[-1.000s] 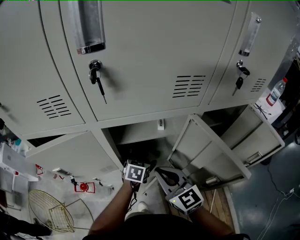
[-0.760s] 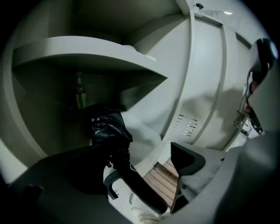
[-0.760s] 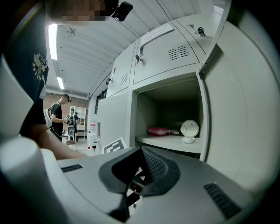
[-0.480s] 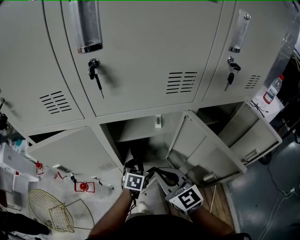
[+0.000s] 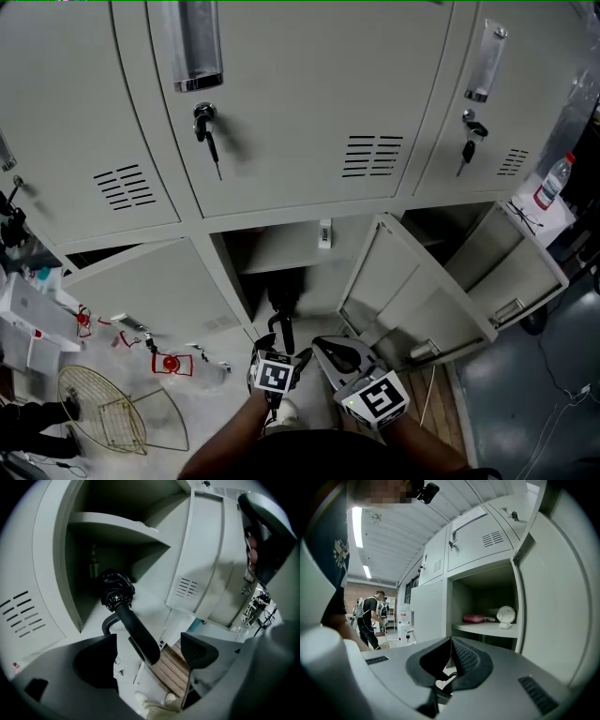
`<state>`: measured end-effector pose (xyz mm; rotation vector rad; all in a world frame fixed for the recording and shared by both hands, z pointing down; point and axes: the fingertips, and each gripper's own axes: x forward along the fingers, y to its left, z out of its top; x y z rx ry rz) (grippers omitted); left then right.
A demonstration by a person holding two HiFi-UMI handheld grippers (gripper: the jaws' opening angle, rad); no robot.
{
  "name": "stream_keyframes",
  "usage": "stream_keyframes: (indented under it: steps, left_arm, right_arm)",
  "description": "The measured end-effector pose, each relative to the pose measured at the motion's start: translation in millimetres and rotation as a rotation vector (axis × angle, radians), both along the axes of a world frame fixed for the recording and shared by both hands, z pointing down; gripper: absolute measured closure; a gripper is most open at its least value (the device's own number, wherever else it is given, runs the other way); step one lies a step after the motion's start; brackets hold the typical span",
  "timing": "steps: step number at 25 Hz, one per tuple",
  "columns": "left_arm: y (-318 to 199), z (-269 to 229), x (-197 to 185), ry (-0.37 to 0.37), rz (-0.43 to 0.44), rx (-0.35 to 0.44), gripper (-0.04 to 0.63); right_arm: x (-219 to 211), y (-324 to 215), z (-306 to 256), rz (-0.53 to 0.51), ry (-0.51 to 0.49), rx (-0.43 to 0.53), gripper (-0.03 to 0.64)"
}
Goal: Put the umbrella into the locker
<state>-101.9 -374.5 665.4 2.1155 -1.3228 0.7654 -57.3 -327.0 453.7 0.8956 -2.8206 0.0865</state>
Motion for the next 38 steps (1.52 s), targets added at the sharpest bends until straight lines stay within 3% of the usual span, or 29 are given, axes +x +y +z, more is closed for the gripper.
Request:
stream_keyframes:
  steps: [2, 5, 6, 8, 9, 13, 19, 38]
  left_arm:
    - [4, 8, 5, -0.007, 0.008, 0.010, 0.152]
    - [7, 13, 8, -0.044, 0.009, 0.025, 0.171]
    - [6, 13, 6, -0.063, -0.003, 0.040, 0.208]
    - [2, 12, 1, -0.097, -0.029, 0.071, 0.381]
    - [2, 12, 0, -0.101, -0.033, 0.075, 0.408]
    - [3, 9, 0, -0.071, -0.042, 0.067, 0.419]
    - [-17, -17, 0, -0.058, -0.053, 0.134, 0.434]
    - [-92, -44, -6, -0.023, -0.054, 0.166, 0.448]
  right_arm:
    - [0, 3, 2, -0.007, 0.026, -0.011, 0.586]
    - [-1, 3, 3, -0.007, -0.012, -0.002, 0.586]
    - [-1, 3, 4, -0.005, -0.022, -0.003, 0.586]
    - [0, 3, 5, -0.003, -0.023, -0.007, 0.586]
    - [0, 3, 6, -0.004, -0.019, -0.008, 0.586]
    - [1, 2, 6, -0.008, -0.008, -0.007, 0.586]
    - [1, -4, 1, -0.003, -0.023, 0.004, 0.586]
    - [5, -34, -7, 0.043, -0.024, 0.027, 0.586]
